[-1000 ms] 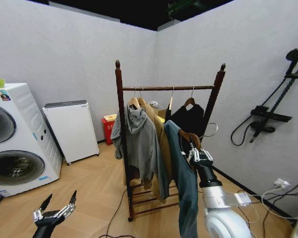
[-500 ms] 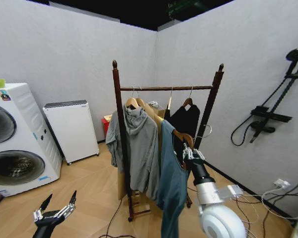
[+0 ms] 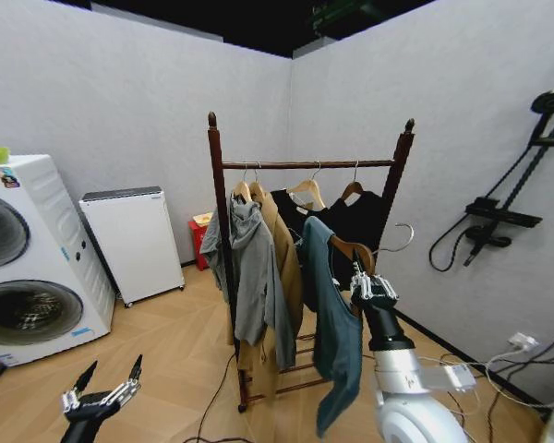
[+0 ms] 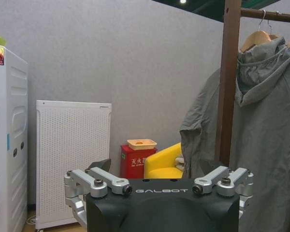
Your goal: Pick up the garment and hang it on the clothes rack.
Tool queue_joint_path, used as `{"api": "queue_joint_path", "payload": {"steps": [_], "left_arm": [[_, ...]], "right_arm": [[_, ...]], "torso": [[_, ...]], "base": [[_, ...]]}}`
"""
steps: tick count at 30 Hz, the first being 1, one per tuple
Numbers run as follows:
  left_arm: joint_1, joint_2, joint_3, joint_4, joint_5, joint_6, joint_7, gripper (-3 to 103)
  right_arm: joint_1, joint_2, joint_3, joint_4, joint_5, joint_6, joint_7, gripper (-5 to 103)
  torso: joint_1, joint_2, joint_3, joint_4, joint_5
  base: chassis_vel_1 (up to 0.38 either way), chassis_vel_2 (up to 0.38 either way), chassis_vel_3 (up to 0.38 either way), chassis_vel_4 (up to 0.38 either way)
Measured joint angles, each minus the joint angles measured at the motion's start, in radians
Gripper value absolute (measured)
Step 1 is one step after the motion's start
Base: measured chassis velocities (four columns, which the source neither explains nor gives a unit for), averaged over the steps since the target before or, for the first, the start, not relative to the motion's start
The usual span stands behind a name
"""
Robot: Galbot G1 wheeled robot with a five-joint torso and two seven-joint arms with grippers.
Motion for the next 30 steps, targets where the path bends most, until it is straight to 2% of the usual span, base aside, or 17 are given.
{"api": "queue_joint_path", "payload": {"steps": [5, 7, 8, 10, 11, 13, 14, 16, 19, 21, 24, 30], "left_arm": [[0.0, 0.0, 0.0, 0.0, 0.0, 0.0, 0.0, 100], [0.0, 0.0, 0.0, 0.0, 0.0, 0.0, 0.0, 100], [0.0, 0.0, 0.0, 0.0, 0.0, 0.0, 0.0, 100], [0.0, 0.0, 0.0, 0.0, 0.0, 0.0, 0.0, 100], [0.0, 0.0, 0.0, 0.0, 0.0, 0.0, 0.0, 100], [0.0, 0.0, 0.0, 0.0, 0.0, 0.0, 0.0, 100], [0.0, 0.0, 0.0, 0.0, 0.0, 0.0, 0.0, 100], [0.0, 0.0, 0.0, 0.0, 0.0, 0.0, 0.0, 100], [0.0, 0.0, 0.0, 0.0, 0.0, 0.0, 0.0, 100], [0.0, 0.0, 0.0, 0.0, 0.0, 0.0, 0.0, 100], [0.0, 0.0, 0.0, 0.0, 0.0, 0.0, 0.0, 100], [0.0, 0.0, 0.0, 0.0, 0.0, 0.0, 0.0, 100]], "right_arm": [[0.126, -0.019, -0.007, -0.091, 0.075, -0.044, -0.033, 10], [0.235, -0.029, -0.022, -0.183, 0.098, -0.078, -0.078, 10], [0.235, -0.029, -0.022, -0.183, 0.098, -0.078, -0.078, 10], [0.335, -0.037, -0.043, -0.26, 0.105, -0.115, -0.092, 10], [0.335, -0.037, -0.043, -0.26, 0.105, -0.115, -0.092, 10], [0.462, -0.057, -0.077, -0.355, 0.099, -0.141, -0.094, 10], [0.462, -0.057, -0.077, -0.355, 0.099, -0.141, -0.094, 10], [0.542, -0.066, -0.111, -0.432, 0.051, -0.167, -0.094, 10], [0.563, -0.064, -0.126, -0.459, 0.019, -0.17, -0.094, 10], [0.611, -0.042, -0.161, -0.522, -0.074, -0.172, -0.083, 10], [0.632, -0.032, -0.176, -0.544, -0.099, -0.172, -0.073, 10], [0.702, 0.017, -0.185, -0.595, -0.257, -0.226, 0.025, 10]], "torso": [[0.0, 0.0, 0.0, 0.0, 0.0001], [0.0, 0.0, 0.0, 0.0005, 0.0001], [0.0, 0.0, 0.0, 0.0005, 0.0001], [0.0, 0.0, 0.0, 0.0, 0.0001], [0.0, 0.0, 0.0, 0.0, 0.0001], [0.0, 0.0, 0.0, 0.0003, -0.0001], [0.0, 0.0, 0.0, 0.0003, -0.0001], [0.0, 0.0, 0.0, 0.0003, -0.0001], [0.0, 0.0, 0.0, 0.0001, 0.0], [0.0, 0.0, 0.0, 0.0001, 0.0001], [0.0, 0.0, 0.0, 0.0, 0.0], [0.0, 0.0, 0.0, 0.0002, -0.0002]], "base": [[0.0, 0.0, 0.0, 0.0], [0.0, 0.0, 0.0, 0.0], [0.0, 0.0, 0.0, 0.0], [0.0, 0.0, 0.0, 0.0], [0.0, 0.0, 0.0, 0.0], [0.0, 0.0, 0.0, 0.0], [0.0, 0.0, 0.0, 0.0], [0.0, 0.0, 0.0, 0.0], [0.0, 0.0, 0.0, 0.0], [0.0, 0.0, 0.0, 0.0], [0.0, 0.0, 0.0, 0.0], [0.0, 0.0, 0.0, 0.0]]}}
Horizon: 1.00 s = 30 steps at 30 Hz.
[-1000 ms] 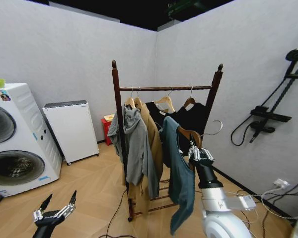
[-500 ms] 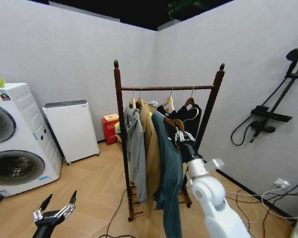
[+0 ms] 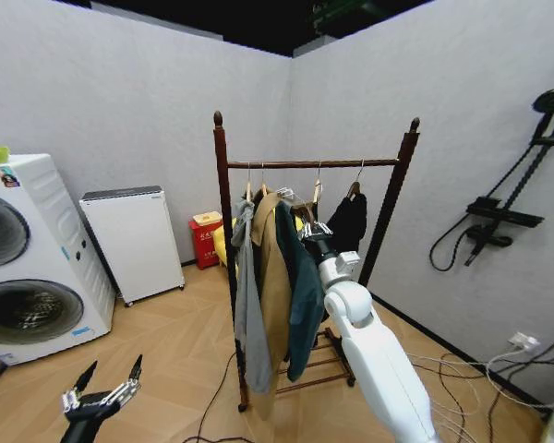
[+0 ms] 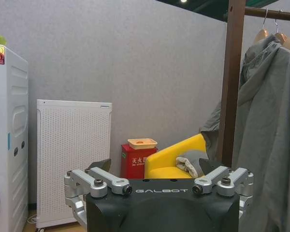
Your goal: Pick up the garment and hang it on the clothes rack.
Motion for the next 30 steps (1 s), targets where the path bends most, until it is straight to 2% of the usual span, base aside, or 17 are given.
{"api": "queue_joint_path", "payload": {"steps": [1, 5, 10, 13, 15, 20, 24, 25, 27, 30], "left_arm": [[0.0, 0.0, 0.0, 0.0, 0.0, 0.0, 0.0, 100], [0.0, 0.0, 0.0, 0.0, 0.0, 0.0, 0.0, 100], [0.0, 0.0, 0.0, 0.0, 0.0, 0.0, 0.0, 100], [0.0, 0.0, 0.0, 0.0, 0.0, 0.0, 0.0, 100], [0.0, 0.0, 0.0, 0.0, 0.0, 0.0, 0.0, 100], [0.0, 0.0, 0.0, 0.0, 0.0, 0.0, 0.0, 100], [0.0, 0.0, 0.0, 0.0, 0.0, 0.0, 0.0, 100], [0.0, 0.0, 0.0, 0.0, 0.0, 0.0, 0.0, 100], [0.0, 0.0, 0.0, 0.0, 0.0, 0.0, 0.0, 100], [0.0, 0.0, 0.0, 0.0, 0.0, 0.0, 0.0, 100]], "right_arm": [[0.0, 0.0, 0.0, 0.0, 0.0, 0.0, 0.0, 10], [-0.012, 0.02, 0.031, 0.012, -0.119, -0.005, 0.032, 10], [-0.033, 0.023, 0.039, 0.04, -0.183, 0.007, 0.028, 10], [-0.041, 0.009, -0.002, 0.051, -0.135, 0.023, 0.013, 10], [-0.03, 0.001, -0.048, 0.048, -0.034, 0.021, 0.01, 10], [0.029, -0.006, -0.079, -0.008, 0.022, 0.009, 0.009, 10], [0.166, -0.009, -0.127, -0.111, 0.105, -0.026, 0.015, 10], [0.166, -0.009, -0.127, -0.111, 0.105, -0.026, 0.015, 10], [0.282, 0.004, -0.166, -0.196, 0.133, -0.035, 0.016, 10], [0.354, 0.022, -0.191, -0.275, 0.148, -0.038, 0.016, 10]], "torso": [[0.0, 0.0, 0.0, 0.0, 0.0], [0.0, 0.0, 0.0, -0.0002, 0.0002], [0.0, 0.0, 0.0, -0.0003, 0.0002], [0.0, 0.0, 0.0, -0.0005, 0.0002], [0.0, 0.0, 0.0, 0.0, 0.0003], [0.0, 0.0, 0.0, -0.0001, 0.0001], [0.0, 0.0, 0.0, -0.0004, 0.0003], [0.0, 0.0, 0.0, -0.0004, 0.0003], [0.0, 0.0, 0.0, 0.0, -0.0003], [0.0, 0.0, 0.0, 0.0002, -0.0001]], "base": [[0.0, 0.0, 0.0, 0.0], [0.0, 0.0, 0.0, 0.0], [0.0, 0.0, 0.0, 0.0], [0.0, 0.0, 0.0, 0.0], [0.0, 0.0, 0.0, 0.0], [0.0, 0.0, 0.0, 0.0], [0.0, 0.0, 0.0, 0.0], [0.0, 0.0, 0.0, 0.0], [0.0, 0.0, 0.0, 0.0], [0.0, 0.0, 0.0, 0.0]]}}
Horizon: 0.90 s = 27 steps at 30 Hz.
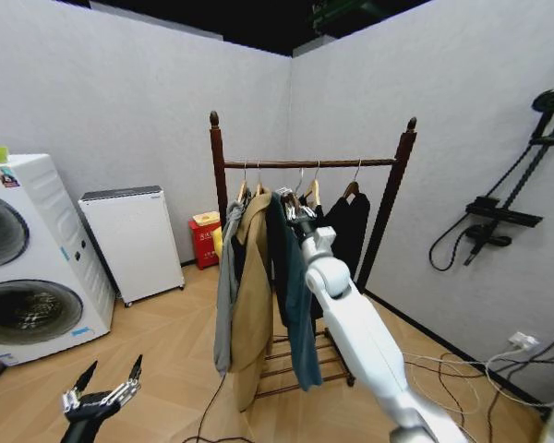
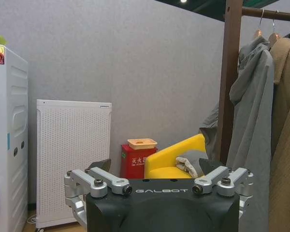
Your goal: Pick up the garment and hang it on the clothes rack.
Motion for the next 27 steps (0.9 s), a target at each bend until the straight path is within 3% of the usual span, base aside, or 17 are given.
{"api": "queue_joint_path", "payload": {"steps": [9, 15, 18, 27], "left_arm": [[0.0, 0.0, 0.0, 0.0, 0.0, 0.0, 0.0, 100], [0.0, 0.0, 0.0, 0.0, 0.0, 0.0, 0.0, 100], [0.0, 0.0, 0.0, 0.0, 0.0, 0.0, 0.0, 100], [0.0, 0.0, 0.0, 0.0, 0.0, 0.0, 0.0, 100]], "right_arm": [[0.161, 0.095, 0.008, -0.221, -0.002, -0.02, -0.018, 10], [0.219, 0.101, 0.022, -0.3, 0.03, -0.042, -0.032, 10], [0.28, 0.088, 0.006, -0.387, 0.122, -0.08, -0.042, 10], [0.341, 0.092, 0.002, -0.549, 0.202, -0.143, -0.06, 10]], "torso": [[0.0, 0.0, 0.0, 0.0, 0.0001], [0.0, 0.0, 0.0, -0.0004, 0.0005], [0.0, 0.0, 0.0, -0.0005, 0.0004], [0.0, 0.0, 0.0, -0.0003, 0.0004]], "base": [[0.0, 0.0, 0.0, 0.0], [0.0, 0.0, 0.0, 0.0], [0.0, 0.0, 0.0, 0.0], [0.0, 0.0, 0.0, 0.0]]}}
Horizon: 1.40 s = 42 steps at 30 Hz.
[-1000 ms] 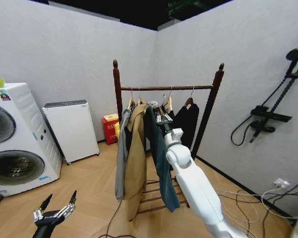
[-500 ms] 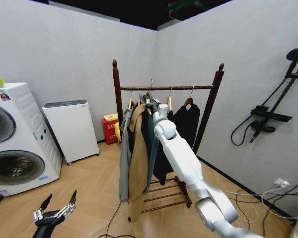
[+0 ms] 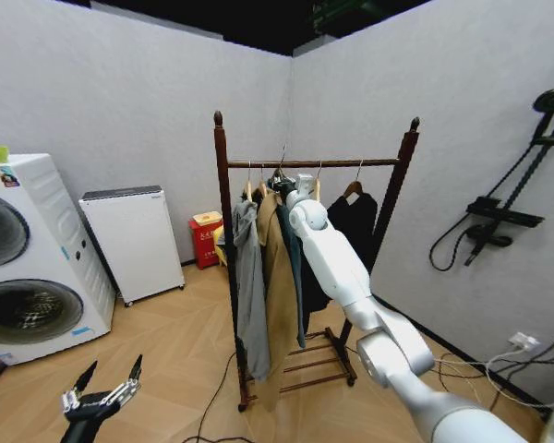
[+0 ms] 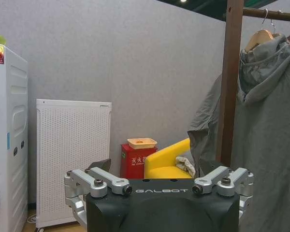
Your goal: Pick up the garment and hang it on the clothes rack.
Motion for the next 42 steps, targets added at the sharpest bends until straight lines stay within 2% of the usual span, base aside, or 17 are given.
{"api": "queue_joint_path", "payload": {"steps": [8, 10, 13, 14, 18, 21, 22, 24, 27, 29, 30, 32, 34, 37, 39, 40, 42], "left_arm": [[0.0, 0.0, 0.0, 0.0, 0.0, 0.0, 0.0, 100], [0.0, 0.0, 0.0, 0.0, 0.0, 0.0, 0.0, 100], [0.0, 0.0, 0.0, 0.0, 0.0, 0.0, 0.0, 100], [0.0, 0.0, 0.0, 0.0, 0.0, 0.0, 0.0, 100], [0.0, 0.0, 0.0, 0.0, 0.0, 0.0, 0.0, 100], [0.0, 0.0, 0.0, 0.0, 0.0, 0.0, 0.0, 100], [0.0, 0.0, 0.0, 0.0, 0.0, 0.0, 0.0, 100], [0.0, 0.0, 0.0, 0.0, 0.0, 0.0, 0.001, 100], [0.0, 0.0, 0.0, 0.0, 0.0, 0.0, 0.001, 100], [0.0, 0.0, 0.0, 0.0, 0.0, 0.0, 0.0, 100], [0.0, 0.0, 0.0, 0.0, 0.0, 0.0, 0.0, 100], [0.0, 0.0, 0.0, 0.0, 0.0, 0.0, 0.0, 100], [0.0, 0.0, 0.0, 0.0, 0.0, 0.0, 0.0, 100], [0.0, 0.0, 0.0, 0.0, 0.0, 0.0, 0.0, 100], [0.0, 0.0, 0.0, 0.0, 0.0, 0.0, 0.0, 100], [0.0, 0.0, 0.0, 0.0, 0.0, 0.0, 0.0, 100], [0.0, 0.0, 0.0, 0.0, 0.0, 0.0, 0.0, 100]], "right_arm": [[-0.066, -0.034, 0.01, 0.045, 0.036, -0.026, -0.038, 10], [-0.101, -0.044, 0.01, 0.074, 0.035, -0.022, -0.046, 13], [-0.191, -0.076, 0.032, 0.199, -0.017, 0.049, -0.087, 28], [-0.191, -0.076, 0.032, 0.199, -0.017, 0.049, -0.087, 28], [-0.29, -0.122, 0.054, 0.344, -0.033, 0.074, -0.091, 45], [-0.429, -0.184, 0.089, 0.528, -0.03, 0.089, -0.072, 61], [-0.429, -0.184, 0.089, 0.528, -0.03, 0.089, -0.072, 61], [-0.567, -0.24, 0.128, 0.689, -0.029, 0.099, -0.046, 72], [-0.633, -0.269, 0.151, 0.764, -0.028, 0.104, -0.034, 78], [-0.795, -0.317, 0.237, 0.919, -0.04, 0.125, -0.021, 88], [-0.795, -0.317, 0.237, 0.919, -0.04, 0.125, -0.021, 88], [-0.971, -0.33, 0.32, 1.028, -0.066, 0.16, -0.025, 97], [-1.151, -0.311, 0.418, 1.111, -0.11, 0.214, -0.032, 99], [-1.252, -0.291, 0.474, 1.141, -0.145, 0.261, -0.039, 100], [-1.469, -0.255, 0.583, 1.191, -0.199, 0.377, -0.048, 100], [-1.469, -0.255, 0.583, 1.191, -0.199, 0.377, -0.048, 100], [-1.639, -0.217, 0.666, 1.218, -0.238, 0.475, -0.03, 100]], "torso": [[0.0, 0.001, -0.001, -0.0001, -0.0007], [0.0, 0.0, 0.0, -0.0003, 0.0009], [0.0, 0.0, 0.0, 0.0001, -0.0003], [0.0, 0.0, 0.0, 0.0001, -0.0003], [0.0, 0.0, 0.0, 0.0, 0.0002], [0.0, 0.0, 0.0, 0.0001, 0.0001], [0.0, 0.0, 0.0, 0.0001, 0.0001], [0.0, 0.0, 0.0, 0.0002, 0.0002], [0.0, 0.0, 0.0, -0.0001, 0.0006], [0.0, 0.0, 0.0, 0.0, -0.0001], [0.0, 0.0, 0.0, 0.0, -0.0001], [0.0, 0.0, 0.0, -0.0001, 0.0004], [0.0, 0.0, 0.0, -0.0002, -0.0003], [0.0, 0.0, 0.0, 0.0, 0.0004], [0.0, 0.0, 0.0, -0.0004, 0.0002], [0.0, 0.0, 0.0, -0.0004, 0.0002], [0.0, 0.0, 0.0, -0.0006, 0.0]], "base": [[0.0, 0.0, 0.0, 0.0], [0.0, 0.0, 0.0, 0.0], [0.0, 0.0, 0.0, 0.0], [0.0, 0.0, 0.0, 0.0], [0.0, 0.0, 0.0, 0.0], [0.0, 0.0, 0.0, 0.0], [0.0, 0.0, 0.0, 0.0], [0.0, 0.0, 0.0, 0.0], [0.0, 0.0, 0.0, 0.0], [0.0, 0.0, 0.0, 0.0], [0.0, 0.0, 0.0, 0.0], [0.0, 0.0, 0.0, 0.0], [0.0, 0.0, 0.0, 0.0], [0.0, 0.0, 0.0, 0.0], [0.0, 0.0, 0.0, 0.0], [0.0, 0.0, 0.0, 0.0], [0.0, 0.0, 0.0, 0.0]]}}
